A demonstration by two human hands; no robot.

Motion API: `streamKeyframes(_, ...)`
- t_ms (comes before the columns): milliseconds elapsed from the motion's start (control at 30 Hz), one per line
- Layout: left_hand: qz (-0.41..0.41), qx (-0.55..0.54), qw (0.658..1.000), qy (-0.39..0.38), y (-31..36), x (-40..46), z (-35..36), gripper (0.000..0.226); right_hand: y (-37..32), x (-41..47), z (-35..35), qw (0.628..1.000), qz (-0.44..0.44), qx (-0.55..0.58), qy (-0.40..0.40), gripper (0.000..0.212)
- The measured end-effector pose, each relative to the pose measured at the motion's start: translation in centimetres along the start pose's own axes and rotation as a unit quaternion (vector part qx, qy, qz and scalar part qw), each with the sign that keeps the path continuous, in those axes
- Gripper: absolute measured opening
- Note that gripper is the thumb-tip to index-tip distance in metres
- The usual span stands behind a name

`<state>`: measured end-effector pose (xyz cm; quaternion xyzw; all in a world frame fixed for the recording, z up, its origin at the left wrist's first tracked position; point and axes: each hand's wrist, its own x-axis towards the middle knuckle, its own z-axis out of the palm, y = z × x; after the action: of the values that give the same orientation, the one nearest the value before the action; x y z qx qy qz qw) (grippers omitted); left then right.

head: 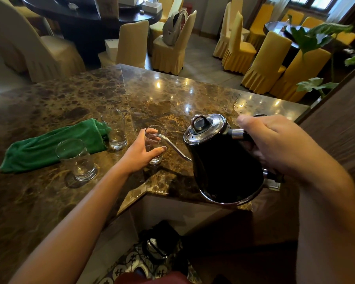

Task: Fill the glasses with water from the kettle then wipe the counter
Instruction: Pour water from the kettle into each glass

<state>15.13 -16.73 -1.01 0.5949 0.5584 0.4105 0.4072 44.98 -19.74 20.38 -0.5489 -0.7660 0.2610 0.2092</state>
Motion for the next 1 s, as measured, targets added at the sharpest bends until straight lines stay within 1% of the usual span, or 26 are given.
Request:
streamKeyframes(100, -0.004, 0.0, 1.0, 0.0, 0.0, 0.1, 0.0, 0.062, 1.5, -1.0, 0.9, 0.998, 0.021, 0.059, 0.019, 0.063)
streamKeyframes(233, -0.004, -0.001, 1.0, -0.001, -0.2, 0.2, 0.0, 0.061, 3.2, -2.5, 2.4, 0.99, 0.066, 0.123, 0.01, 0.064)
streamKeyframes(367, 0.001, -0.001, 1.0, 0.004, -0.3, 0.2, 0.1, 0.059, 4.1, -4.2, 4.4, 0.969, 0.102, 0.223, -0.01, 0.06)
streamKeyframes(533, 0.01, 0.0, 1.0, 0.012, -0.5, 0.4, 0.3, 0.055, 5.0, -5.6, 6.2, 0.951, 0.12, 0.284, -0.002, 0.059)
streamKeyframes(667, 0.011, -0.004, 1.0, 0.015, -0.8, 0.4, 0.3, 0.053, 5.4, -7.0, 7.9, 0.934, 0.137, 0.329, 0.026, 0.052)
streamKeyframes(800, 0.012, 0.003, 0.999, 0.039, -1.0, 0.6, 0.8, 0.051, 5.3, -7.9, 9.0, 0.91, 0.155, 0.384, 0.014, 0.043)
streamKeyframes(867, 0.015, 0.018, 0.999, 0.049, -1.1, 0.7, 1.0, 0.051, 5.3, -8.1, 9.4, 0.902, 0.16, 0.4, 0.034, 0.039)
streamKeyframes(933, 0.014, 0.018, 0.998, 0.057, -1.3, 0.8, 1.2, 0.052, 5.4, -8.1, 9.7, 0.891, 0.172, 0.415, 0.057, 0.04)
streamKeyframes(1000, 0.01, 0.006, 0.998, 0.062, -1.3, 0.8, 1.5, 0.056, 5.6, -8.0, 9.7, 0.871, 0.197, 0.443, 0.075, 0.039)
